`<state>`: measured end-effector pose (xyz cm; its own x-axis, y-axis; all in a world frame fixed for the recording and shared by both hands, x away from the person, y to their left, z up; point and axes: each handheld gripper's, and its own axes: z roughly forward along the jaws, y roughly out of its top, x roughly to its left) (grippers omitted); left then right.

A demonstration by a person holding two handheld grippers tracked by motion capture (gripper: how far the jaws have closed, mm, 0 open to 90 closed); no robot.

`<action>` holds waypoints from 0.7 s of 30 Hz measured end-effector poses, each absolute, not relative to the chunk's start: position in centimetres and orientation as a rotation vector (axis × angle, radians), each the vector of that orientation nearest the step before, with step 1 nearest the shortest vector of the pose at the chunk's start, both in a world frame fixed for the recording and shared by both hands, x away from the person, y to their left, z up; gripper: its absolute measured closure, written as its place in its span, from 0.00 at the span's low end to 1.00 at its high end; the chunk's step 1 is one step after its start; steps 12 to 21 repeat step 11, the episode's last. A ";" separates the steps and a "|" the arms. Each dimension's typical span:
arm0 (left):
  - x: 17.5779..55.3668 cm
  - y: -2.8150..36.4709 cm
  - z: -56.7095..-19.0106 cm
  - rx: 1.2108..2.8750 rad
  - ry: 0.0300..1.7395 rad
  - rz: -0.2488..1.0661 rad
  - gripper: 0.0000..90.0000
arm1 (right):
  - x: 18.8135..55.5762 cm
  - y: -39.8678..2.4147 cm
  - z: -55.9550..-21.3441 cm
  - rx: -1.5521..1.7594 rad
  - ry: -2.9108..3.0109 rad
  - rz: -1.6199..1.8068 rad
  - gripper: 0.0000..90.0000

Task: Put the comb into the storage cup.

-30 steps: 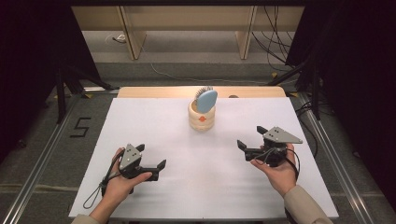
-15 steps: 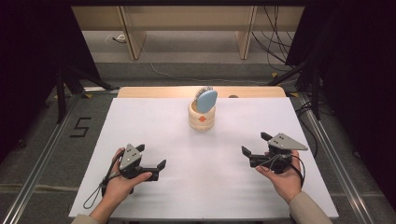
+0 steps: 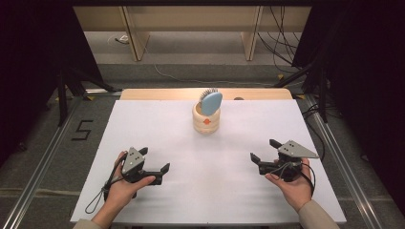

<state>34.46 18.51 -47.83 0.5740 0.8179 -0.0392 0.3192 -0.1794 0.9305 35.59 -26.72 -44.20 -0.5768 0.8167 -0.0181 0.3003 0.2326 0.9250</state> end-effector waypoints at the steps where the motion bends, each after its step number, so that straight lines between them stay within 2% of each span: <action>1: 34.5 18.5 -47.9 1.754 0.942 0.591 0.00 | 35.6 -26.7 -44.3 1.022 2.001 1.329 0.15; 21: 34.4 18.4 -47.9 1.755 0.939 0.595 0.00 | 35.6 -26.9 -44.5 1.020 1.977 1.354 0.16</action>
